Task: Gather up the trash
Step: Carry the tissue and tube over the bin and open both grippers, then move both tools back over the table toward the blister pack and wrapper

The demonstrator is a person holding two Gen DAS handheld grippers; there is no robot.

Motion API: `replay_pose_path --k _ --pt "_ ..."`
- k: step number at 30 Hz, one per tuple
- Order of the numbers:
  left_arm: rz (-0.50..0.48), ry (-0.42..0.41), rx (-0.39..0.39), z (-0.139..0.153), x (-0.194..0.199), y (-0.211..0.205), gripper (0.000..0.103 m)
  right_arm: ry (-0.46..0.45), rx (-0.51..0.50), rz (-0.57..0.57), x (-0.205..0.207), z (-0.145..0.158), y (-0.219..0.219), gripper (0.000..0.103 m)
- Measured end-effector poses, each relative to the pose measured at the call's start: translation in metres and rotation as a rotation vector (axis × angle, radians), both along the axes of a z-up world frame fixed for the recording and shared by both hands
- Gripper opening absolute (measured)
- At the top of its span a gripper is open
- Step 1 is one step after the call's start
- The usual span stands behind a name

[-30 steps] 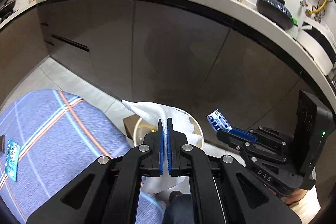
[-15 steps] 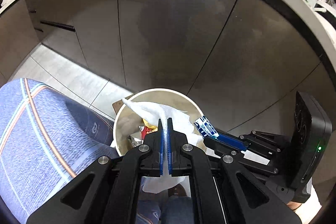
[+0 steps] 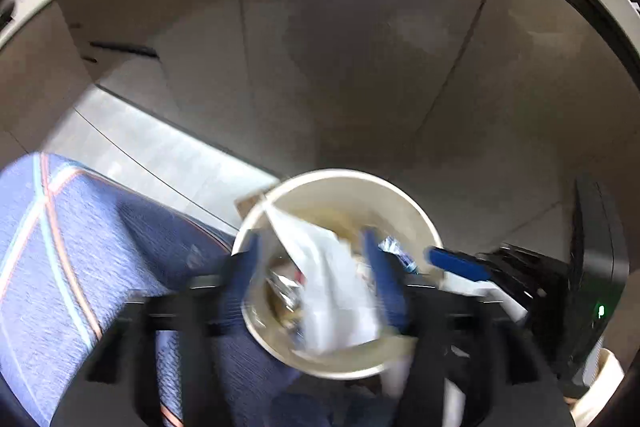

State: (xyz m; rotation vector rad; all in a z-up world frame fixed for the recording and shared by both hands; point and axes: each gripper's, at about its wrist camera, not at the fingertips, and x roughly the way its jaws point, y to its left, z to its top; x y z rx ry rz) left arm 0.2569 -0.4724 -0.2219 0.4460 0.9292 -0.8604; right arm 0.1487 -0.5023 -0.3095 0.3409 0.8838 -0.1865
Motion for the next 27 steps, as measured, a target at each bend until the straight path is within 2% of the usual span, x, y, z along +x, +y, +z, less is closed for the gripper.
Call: replay_pose_path --k 2,3,4,5,7,9,17,23,27 --pt "0.022 -0.054 -0.015 0.004 -0.001 0.002 0.085 -0.001 -0.047 0.014 -0.003 0.000 0.005 0.061" --pt "0.034 -0.069 -0.020 0.006 0.000 0.003 0.092 -0.001 -0.059 0.015 -0.005 -0.001 0.006 0.071" --pt "0.046 -0.075 -0.028 0.007 0.000 0.005 0.093 -0.003 -0.067 0.018 -0.006 0.000 0.007 0.077" --pt "0.052 -0.075 -0.035 0.008 0.001 0.006 0.093 -0.010 -0.065 0.021 -0.008 0.000 0.009 0.078" --pt "0.062 -0.067 -0.039 0.008 0.003 0.008 0.094 -0.017 -0.058 0.016 -0.010 0.002 0.010 0.091" --pt "0.072 -0.061 -0.040 0.009 -0.002 0.012 0.094 -0.023 -0.043 0.016 -0.012 0.004 0.010 0.100" --pt "0.082 -0.045 -0.053 0.026 0.000 0.021 0.094 -0.032 -0.030 0.017 -0.012 0.019 0.014 0.100" --pt "0.090 -0.041 -0.072 0.051 -0.004 0.038 0.094 -0.046 -0.054 0.024 -0.015 0.043 0.024 0.100" --pt "0.126 -0.026 -0.104 0.073 -0.002 0.065 0.094 -0.064 -0.074 0.028 -0.017 0.063 0.033 0.100"
